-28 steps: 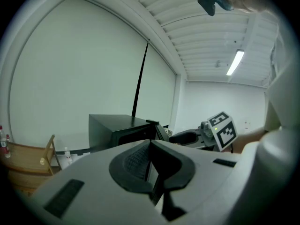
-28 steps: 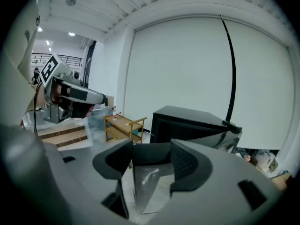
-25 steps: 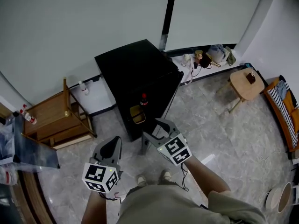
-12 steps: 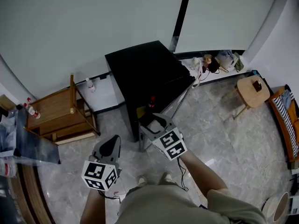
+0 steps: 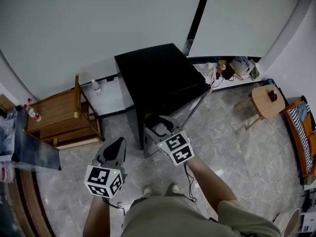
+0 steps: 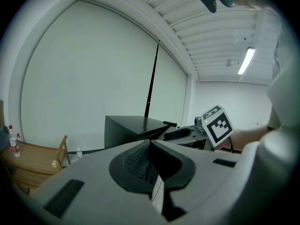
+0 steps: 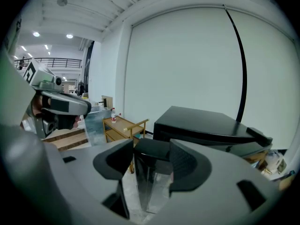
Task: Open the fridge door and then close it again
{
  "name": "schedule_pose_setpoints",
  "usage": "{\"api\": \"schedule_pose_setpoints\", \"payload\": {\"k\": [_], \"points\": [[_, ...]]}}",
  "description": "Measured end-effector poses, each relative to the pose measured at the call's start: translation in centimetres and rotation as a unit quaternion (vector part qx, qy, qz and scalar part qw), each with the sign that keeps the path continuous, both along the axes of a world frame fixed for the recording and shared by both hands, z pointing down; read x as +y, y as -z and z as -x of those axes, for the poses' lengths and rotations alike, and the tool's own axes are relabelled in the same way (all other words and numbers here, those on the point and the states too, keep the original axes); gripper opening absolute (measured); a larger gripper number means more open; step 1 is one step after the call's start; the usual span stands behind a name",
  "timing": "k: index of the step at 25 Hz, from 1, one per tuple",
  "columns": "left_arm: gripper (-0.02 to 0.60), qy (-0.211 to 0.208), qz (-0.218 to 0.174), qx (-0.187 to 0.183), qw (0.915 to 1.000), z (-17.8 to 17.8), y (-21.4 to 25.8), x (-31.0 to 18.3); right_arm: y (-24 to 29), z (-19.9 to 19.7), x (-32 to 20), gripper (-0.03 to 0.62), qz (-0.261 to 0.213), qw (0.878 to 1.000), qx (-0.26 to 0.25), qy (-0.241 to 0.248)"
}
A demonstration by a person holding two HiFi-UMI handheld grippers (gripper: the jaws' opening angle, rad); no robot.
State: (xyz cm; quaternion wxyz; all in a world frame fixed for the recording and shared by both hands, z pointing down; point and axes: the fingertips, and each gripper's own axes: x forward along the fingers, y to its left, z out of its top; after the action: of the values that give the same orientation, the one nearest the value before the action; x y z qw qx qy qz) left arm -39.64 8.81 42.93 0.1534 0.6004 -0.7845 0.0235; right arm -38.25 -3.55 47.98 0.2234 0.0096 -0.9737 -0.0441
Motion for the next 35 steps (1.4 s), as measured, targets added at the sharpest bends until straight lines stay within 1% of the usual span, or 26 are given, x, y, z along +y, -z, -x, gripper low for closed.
{"api": "schedule_pose_setpoints", "payload": {"k": [12,17,24,27,28,29,30,32,35], "points": [[0.008,0.008,-0.002,0.002,1.0,1.1,0.1,-0.4,0.1,3.4,-1.3,0.222,0.007,1.0,-0.001,-0.007],[0.008,0.012,-0.002,0.004,0.9999,1.7,-0.1,-0.6,-0.2,4.9,-1.8,0.219,0.003,1.0,-0.003,-0.009],[0.008,0.02,-0.01,0.001,0.9997,1.5,0.5,-0.7,-0.1,5.1,-2.0,0.218,0.0,1.0,0.002,-0.005],[0.008,0.025,-0.013,-0.003,0.9996,1.3,1.0,-0.4,-0.2,5.0,-1.9,0.213,0.009,1.0,0.008,0.002],[0.008,0.026,-0.014,-0.005,0.9995,1.2,1.2,-0.4,-0.1,4.9,-2.0,0.209,0.018,1.0,0.008,0.001],[0.008,0.027,-0.015,-0.008,0.9995,1.1,1.5,-0.4,0.0,4.7,-2.2,0.182,0.028,1.0,0.005,-0.003],[0.008,0.028,-0.016,-0.011,0.9994,1.0,1.8,-0.4,0.3,4.5,-2.5,0.125,0.037,0.999,-0.001,-0.01],[0.008,0.027,-0.019,-0.019,0.9993,0.8,2.4,-0.5,1.4,3.8,-2.9,0.109,0.044,0.999,-0.016,-0.02],[0.008,0.028,-0.026,-0.029,0.9989,0.6,3.3,-0.6,3.5,2.3,-2.9,0.098,0.03,0.999,-0.032,-0.019]]}}
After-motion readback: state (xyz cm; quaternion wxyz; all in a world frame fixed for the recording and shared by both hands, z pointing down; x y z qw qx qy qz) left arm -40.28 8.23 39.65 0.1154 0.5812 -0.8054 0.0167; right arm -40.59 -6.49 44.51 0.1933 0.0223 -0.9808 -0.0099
